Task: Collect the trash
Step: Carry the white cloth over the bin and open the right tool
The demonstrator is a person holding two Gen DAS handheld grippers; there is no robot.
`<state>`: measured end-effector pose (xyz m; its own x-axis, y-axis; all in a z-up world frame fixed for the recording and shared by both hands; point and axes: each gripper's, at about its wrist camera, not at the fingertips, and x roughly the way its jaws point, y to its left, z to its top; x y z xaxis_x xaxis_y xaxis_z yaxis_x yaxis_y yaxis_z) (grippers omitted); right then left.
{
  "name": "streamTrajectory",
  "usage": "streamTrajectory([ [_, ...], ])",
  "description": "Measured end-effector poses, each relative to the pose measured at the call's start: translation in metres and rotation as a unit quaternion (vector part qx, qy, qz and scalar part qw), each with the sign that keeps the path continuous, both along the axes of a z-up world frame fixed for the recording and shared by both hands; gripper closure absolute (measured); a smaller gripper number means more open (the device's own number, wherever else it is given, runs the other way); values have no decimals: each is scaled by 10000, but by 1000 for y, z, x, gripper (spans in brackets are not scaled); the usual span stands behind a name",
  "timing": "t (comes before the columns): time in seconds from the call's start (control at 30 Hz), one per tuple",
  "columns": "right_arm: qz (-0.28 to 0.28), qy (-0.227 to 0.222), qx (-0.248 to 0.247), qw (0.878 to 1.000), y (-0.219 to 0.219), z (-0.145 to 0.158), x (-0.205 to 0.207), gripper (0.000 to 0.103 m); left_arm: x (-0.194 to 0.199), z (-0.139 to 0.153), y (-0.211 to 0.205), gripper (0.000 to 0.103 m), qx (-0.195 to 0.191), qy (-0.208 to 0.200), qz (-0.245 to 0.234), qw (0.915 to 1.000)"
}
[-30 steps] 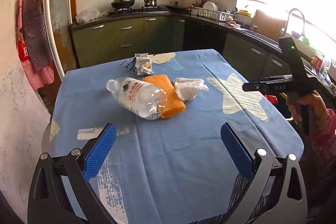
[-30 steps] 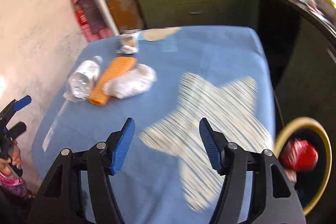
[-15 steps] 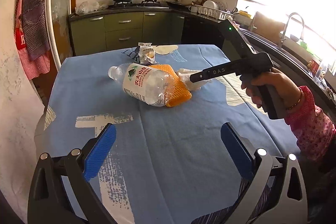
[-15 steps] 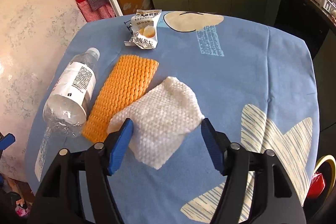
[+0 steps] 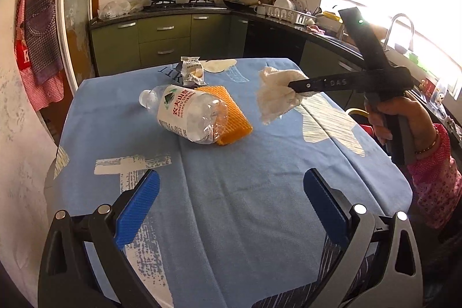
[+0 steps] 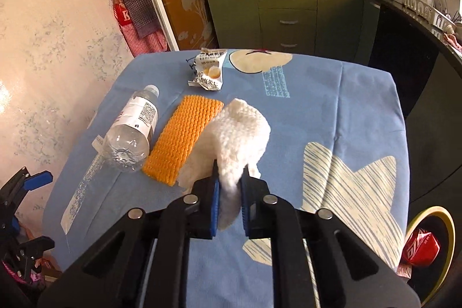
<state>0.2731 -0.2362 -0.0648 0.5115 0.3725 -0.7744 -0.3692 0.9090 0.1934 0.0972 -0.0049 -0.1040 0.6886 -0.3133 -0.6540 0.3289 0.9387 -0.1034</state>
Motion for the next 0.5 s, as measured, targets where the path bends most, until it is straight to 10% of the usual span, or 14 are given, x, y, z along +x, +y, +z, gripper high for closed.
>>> streamTrajectory([
  [0.5,-1776,-513,-177,9826,-153,39,-93,91,-1,0,-20,5,24,14,-214,9998],
])
